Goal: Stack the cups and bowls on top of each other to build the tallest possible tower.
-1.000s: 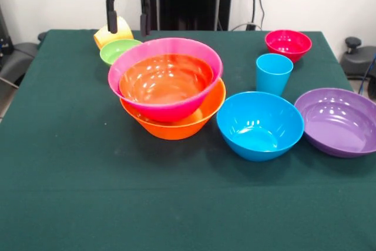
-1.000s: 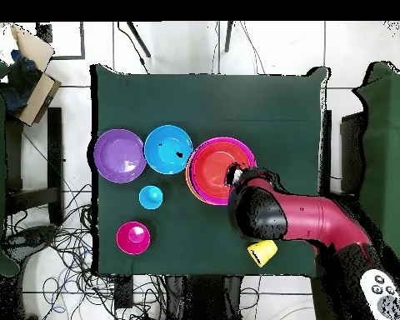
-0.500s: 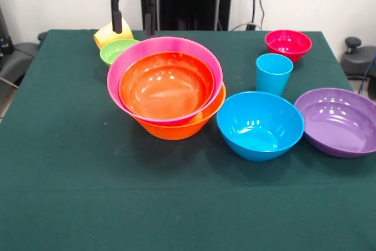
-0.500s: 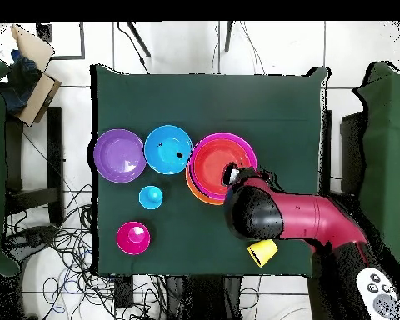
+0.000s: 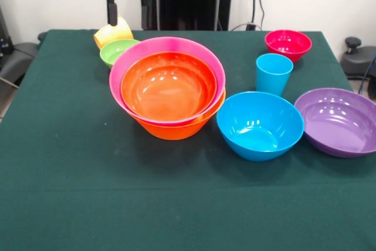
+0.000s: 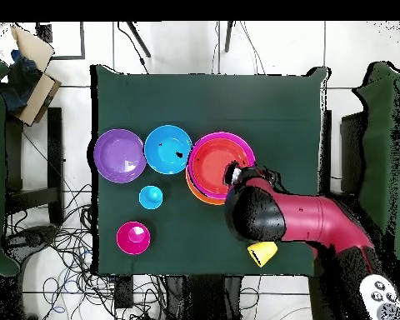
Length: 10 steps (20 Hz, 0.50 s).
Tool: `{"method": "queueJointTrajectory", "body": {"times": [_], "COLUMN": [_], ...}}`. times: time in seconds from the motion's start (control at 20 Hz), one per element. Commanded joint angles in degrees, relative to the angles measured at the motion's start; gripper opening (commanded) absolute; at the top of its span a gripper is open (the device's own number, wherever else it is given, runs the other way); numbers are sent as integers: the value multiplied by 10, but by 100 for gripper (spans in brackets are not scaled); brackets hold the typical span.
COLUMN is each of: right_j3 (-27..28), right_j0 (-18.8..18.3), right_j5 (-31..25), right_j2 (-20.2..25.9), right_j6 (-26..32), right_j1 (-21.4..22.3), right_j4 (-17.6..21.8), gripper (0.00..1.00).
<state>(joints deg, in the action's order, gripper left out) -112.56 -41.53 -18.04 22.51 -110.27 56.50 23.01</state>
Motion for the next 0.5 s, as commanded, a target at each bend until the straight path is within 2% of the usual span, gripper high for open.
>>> {"method": "queueJointTrajectory", "body": {"times": [0.05, 0.1, 0.25, 0.35, 0.5], "right_j3": [-32, -26, -14, -14, 2], "right_j0": [25, 29, 31, 35, 67], "right_j5": [-208, -238, -262, -233, -175], "right_j2": [18, 16, 21, 25, 7], "right_j6": [61, 67, 64, 45, -12], "right_j1": [122, 136, 140, 123, 75], "right_j4": [-63, -73, -80, -71, -23], "gripper": [100, 100, 100, 100, 100]}}
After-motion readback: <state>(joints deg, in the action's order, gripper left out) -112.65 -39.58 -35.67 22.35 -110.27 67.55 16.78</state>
